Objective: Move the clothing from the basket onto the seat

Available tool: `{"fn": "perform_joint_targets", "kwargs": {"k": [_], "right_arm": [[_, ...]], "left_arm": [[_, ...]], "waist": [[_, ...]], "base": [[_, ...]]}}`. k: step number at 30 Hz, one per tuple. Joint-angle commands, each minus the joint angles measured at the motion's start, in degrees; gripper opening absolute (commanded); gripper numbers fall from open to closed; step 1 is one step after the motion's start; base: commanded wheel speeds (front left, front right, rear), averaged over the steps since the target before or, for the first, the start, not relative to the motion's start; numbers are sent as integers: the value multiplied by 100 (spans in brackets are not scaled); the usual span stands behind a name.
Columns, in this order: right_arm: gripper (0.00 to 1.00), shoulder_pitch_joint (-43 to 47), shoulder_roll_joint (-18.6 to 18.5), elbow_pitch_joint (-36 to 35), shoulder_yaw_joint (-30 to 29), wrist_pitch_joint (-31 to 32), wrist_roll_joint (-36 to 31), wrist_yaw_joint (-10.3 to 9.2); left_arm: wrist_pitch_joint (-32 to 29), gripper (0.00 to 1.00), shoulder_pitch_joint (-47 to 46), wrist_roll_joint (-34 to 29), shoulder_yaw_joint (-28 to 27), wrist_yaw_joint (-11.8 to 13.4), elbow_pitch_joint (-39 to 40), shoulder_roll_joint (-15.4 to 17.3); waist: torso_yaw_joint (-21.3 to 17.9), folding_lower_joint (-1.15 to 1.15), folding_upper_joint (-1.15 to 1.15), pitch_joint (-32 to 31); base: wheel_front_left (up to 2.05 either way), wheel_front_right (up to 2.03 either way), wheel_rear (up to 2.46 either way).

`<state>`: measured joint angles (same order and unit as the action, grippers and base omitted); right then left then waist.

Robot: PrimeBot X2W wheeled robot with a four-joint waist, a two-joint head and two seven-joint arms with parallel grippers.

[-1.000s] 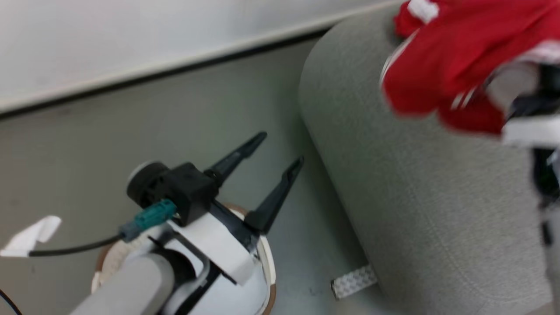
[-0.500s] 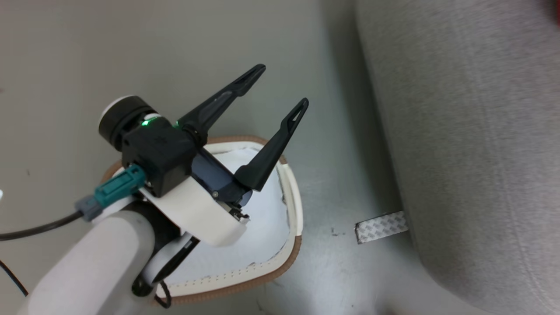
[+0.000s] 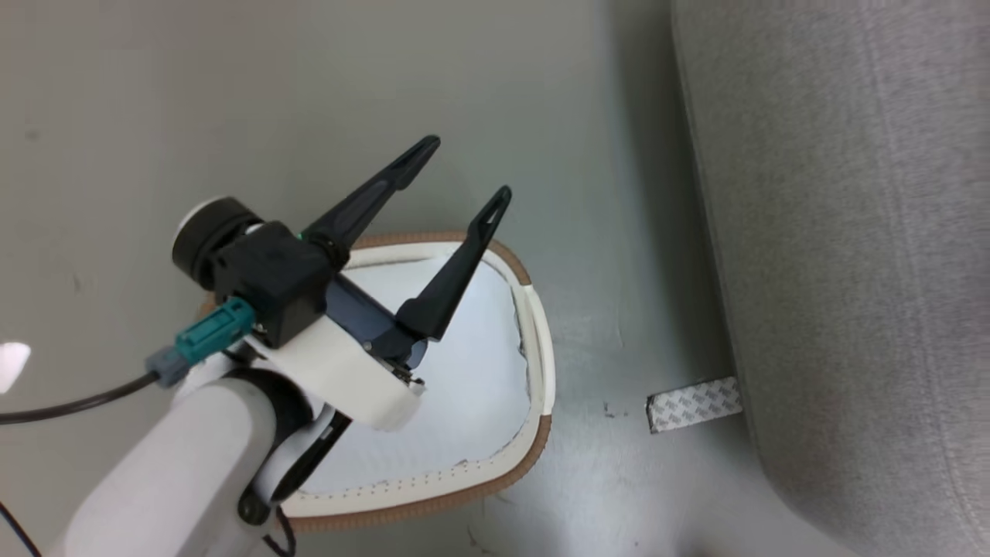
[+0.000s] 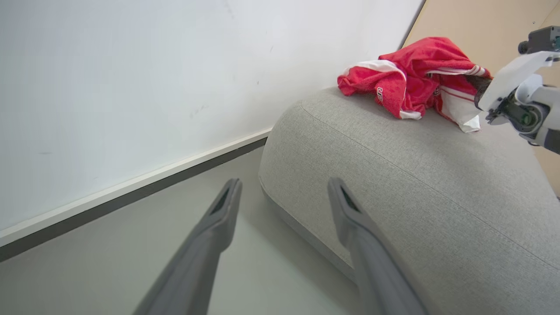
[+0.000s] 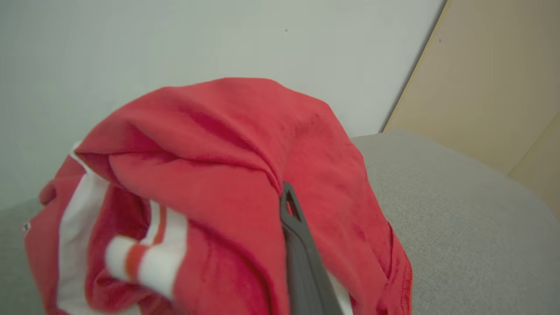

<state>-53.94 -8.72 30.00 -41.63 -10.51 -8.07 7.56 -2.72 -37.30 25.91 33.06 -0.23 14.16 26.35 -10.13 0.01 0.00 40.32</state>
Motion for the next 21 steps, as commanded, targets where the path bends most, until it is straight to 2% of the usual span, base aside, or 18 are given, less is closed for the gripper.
{"fn": "perform_joint_targets", "kwargs": {"k": [1, 6, 11, 21], "right_arm": [[100, 192, 4, 68, 140, -64, -1, -15], [100, 880, 107, -68, 590, -280, 165, -15], [100, 1836, 192, -506, 1111, -381, 355, -15], [100, 3622, 431, -1625, 2386, -453, 766, -15]], "left_arm": [[51, 100, 114, 43, -20, 24, -57, 31], [322, 100, 448, 115, -32, 133, -303, -19], [673, 100, 895, 225, -46, 236, -607, -59], [1245, 100, 1898, 643, -323, 671, -1333, -255]], "waist": [[-65, -1, 0, -260], [-121, -1, 0, -926], [-103, -1, 0, -1668], [271, -1, 0, -2965]], "base": [[0, 0, 0], [0, 0, 0], [0, 0, 0], [0, 0, 0]]}}
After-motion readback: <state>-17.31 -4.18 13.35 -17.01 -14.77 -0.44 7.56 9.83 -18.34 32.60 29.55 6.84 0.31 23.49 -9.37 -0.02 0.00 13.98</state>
